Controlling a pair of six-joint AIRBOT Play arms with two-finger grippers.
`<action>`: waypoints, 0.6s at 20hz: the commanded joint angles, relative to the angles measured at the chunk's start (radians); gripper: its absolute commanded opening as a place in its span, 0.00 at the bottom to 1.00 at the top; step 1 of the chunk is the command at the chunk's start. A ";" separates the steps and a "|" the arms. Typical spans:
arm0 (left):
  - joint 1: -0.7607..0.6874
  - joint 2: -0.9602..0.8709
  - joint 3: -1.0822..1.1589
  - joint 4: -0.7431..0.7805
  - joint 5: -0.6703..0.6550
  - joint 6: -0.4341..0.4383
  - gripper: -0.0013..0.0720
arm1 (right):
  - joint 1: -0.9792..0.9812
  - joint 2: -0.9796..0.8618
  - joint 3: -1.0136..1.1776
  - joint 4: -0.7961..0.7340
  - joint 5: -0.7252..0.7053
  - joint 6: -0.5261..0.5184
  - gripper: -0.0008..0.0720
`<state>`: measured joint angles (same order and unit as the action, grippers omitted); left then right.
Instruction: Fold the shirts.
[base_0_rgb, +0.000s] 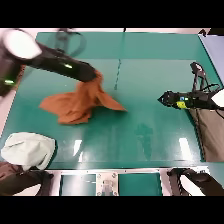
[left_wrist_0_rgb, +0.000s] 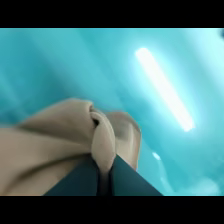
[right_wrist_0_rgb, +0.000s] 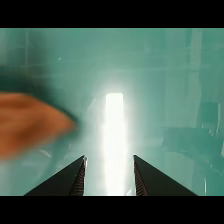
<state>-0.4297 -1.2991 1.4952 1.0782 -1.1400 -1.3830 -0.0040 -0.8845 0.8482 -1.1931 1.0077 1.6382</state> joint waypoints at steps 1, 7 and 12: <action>-0.174 -0.166 0.010 -0.074 0.074 -0.003 0.09 | -0.032 0.000 0.014 0.000 0.015 0.000 0.49; -0.051 -0.246 0.091 -0.159 0.050 -0.004 0.94 | -0.068 0.000 0.013 0.000 0.085 0.000 0.52; 0.278 -0.244 0.203 -0.085 -0.217 -0.074 0.94 | 0.066 0.000 -0.113 0.156 0.103 0.000 0.52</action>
<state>-0.3069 -1.5368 1.6535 0.9573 -1.2087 -1.4151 -0.0151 -0.8845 0.8051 -1.1374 1.1084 1.6382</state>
